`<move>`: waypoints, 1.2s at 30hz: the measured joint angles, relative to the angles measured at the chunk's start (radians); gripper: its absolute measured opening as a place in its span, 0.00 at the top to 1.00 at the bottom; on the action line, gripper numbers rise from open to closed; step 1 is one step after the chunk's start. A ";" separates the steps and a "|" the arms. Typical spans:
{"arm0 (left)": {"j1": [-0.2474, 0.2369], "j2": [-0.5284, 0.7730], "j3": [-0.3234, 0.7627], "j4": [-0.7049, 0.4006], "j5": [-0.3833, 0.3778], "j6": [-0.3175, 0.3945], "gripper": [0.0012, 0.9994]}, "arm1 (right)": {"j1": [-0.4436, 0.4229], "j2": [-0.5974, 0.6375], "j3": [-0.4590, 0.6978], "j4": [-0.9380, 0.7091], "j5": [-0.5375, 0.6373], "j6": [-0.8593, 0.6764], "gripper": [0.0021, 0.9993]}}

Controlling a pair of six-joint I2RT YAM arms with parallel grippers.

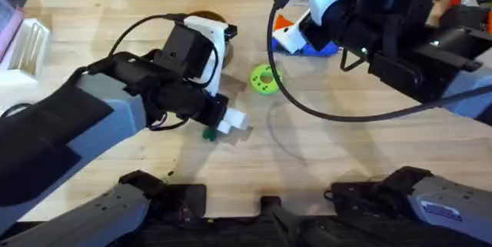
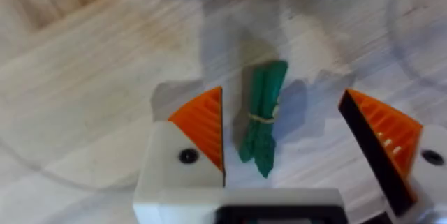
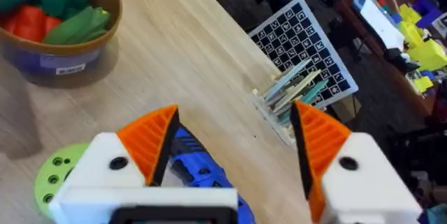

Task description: Pick up the gripper from the table and insert it into the empty holder that is missing its gripper. Then pick up a screw, insert it into the mounting hole, and use the screwdriver to tighten it. Finally, clean up the table by picking up the vegetable and placing it into the bucket.

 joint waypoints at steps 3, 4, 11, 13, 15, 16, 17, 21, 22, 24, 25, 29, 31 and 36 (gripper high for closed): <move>0.000 0.035 0.000 -0.036 -0.010 -0.060 0.01 | 0.000 0.000 0.000 0.000 0.000 0.000 0.06; -0.001 0.052 0.000 -0.042 -0.012 -0.079 0.01 | 0.000 0.000 0.000 0.000 0.000 0.000 0.06; -0.038 0.137 0.033 -0.048 -0.043 -0.149 0.01 | 0.000 0.000 0.000 0.000 0.000 0.000 0.06; -0.042 0.147 0.038 -0.048 -0.051 -0.165 0.01 | 0.000 0.000 0.000 0.000 0.000 0.000 0.06; -0.042 0.152 0.043 -0.049 -0.052 -0.181 0.01 | 0.000 0.000 0.000 0.000 0.000 0.000 0.06; -0.043 0.154 0.044 -0.049 -0.053 -0.186 0.01 | 0.000 0.000 0.000 0.000 0.000 0.000 0.06; -0.043 0.154 0.044 -0.050 -0.054 -0.190 0.01 | 0.000 0.000 0.000 0.000 0.000 0.000 0.06; -0.043 0.157 0.044 -0.048 -0.050 -0.204 0.38 | 0.000 0.000 0.000 0.000 0.000 0.000 0.06; -0.045 0.162 0.044 -0.048 -0.049 -0.205 0.55 | 0.000 0.000 0.000 0.000 0.000 0.000 0.06; -0.046 0.169 0.044 -0.047 -0.045 -0.205 0.84 | 0.000 0.000 0.000 0.000 0.000 0.000 0.06; -0.047 0.168 0.044 -0.045 -0.044 -0.204 0.95 | 0.000 0.000 0.000 0.000 0.000 0.000 0.06; -0.047 0.168 0.057 -0.089 -0.044 -0.205 0.98 | 0.000 0.000 0.000 -0.001 0.000 0.000 0.06; -0.047 0.171 0.095 -0.167 -0.044 -0.205 0.98 | 0.000 0.000 0.000 0.000 0.000 0.000 0.06; -0.047 0.186 0.337 -0.347 -0.044 -0.171 0.98 | 0.000 0.000 0.000 0.000 0.000 0.000 0.06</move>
